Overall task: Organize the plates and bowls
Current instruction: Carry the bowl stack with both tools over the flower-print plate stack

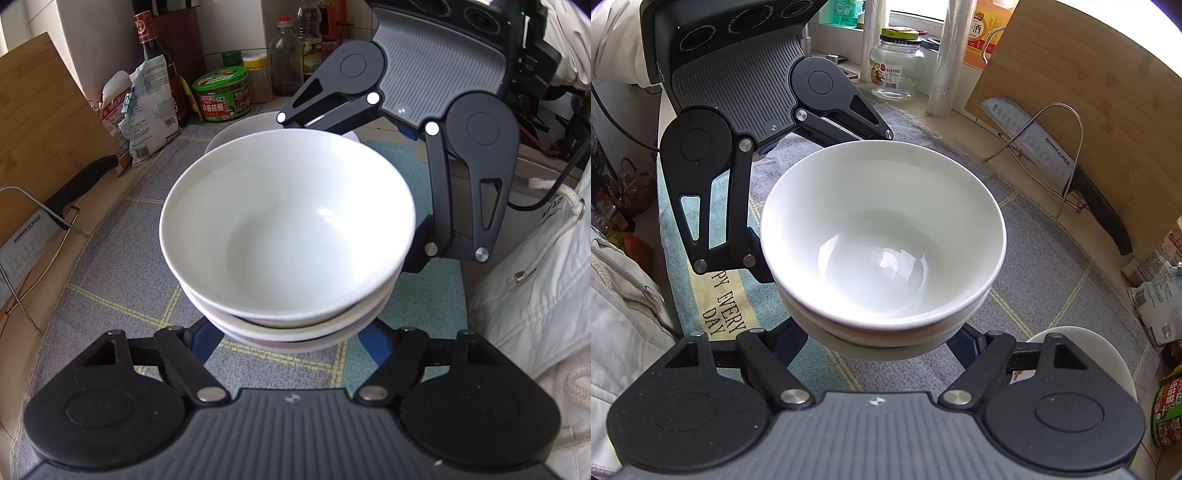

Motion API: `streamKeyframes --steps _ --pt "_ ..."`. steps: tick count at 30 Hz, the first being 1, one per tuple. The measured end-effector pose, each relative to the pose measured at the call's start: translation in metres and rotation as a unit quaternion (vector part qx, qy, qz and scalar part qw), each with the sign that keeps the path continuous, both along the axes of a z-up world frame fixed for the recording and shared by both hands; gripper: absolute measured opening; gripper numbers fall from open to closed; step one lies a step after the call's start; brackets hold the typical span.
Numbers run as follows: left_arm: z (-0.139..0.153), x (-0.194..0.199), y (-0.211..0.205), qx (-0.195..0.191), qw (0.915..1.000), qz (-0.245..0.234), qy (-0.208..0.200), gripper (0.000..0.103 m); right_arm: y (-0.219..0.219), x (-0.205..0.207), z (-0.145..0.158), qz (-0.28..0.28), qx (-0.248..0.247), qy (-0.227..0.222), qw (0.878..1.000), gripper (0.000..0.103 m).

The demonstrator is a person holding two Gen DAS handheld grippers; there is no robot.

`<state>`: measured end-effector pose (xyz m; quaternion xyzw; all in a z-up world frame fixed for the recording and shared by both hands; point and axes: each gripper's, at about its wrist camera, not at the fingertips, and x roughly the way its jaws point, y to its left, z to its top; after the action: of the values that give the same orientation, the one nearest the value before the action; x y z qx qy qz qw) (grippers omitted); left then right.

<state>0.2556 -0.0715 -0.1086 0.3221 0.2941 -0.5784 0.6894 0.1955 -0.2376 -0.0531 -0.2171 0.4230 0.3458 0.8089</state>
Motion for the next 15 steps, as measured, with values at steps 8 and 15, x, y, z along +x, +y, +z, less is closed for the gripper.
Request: streamKeyframes --steps 8,15 --pt "0.006 -0.006 -0.046 0.001 0.9998 -0.018 -0.008 0.078 -0.041 -0.007 0.007 -0.019 -0.003 -0.006 1.000 0.084" --pt "0.008 -0.003 -0.087 -0.003 0.9990 -0.040 -0.018 0.078 -0.080 -0.012 0.012 -0.041 -0.008 -0.016 0.999 0.084"
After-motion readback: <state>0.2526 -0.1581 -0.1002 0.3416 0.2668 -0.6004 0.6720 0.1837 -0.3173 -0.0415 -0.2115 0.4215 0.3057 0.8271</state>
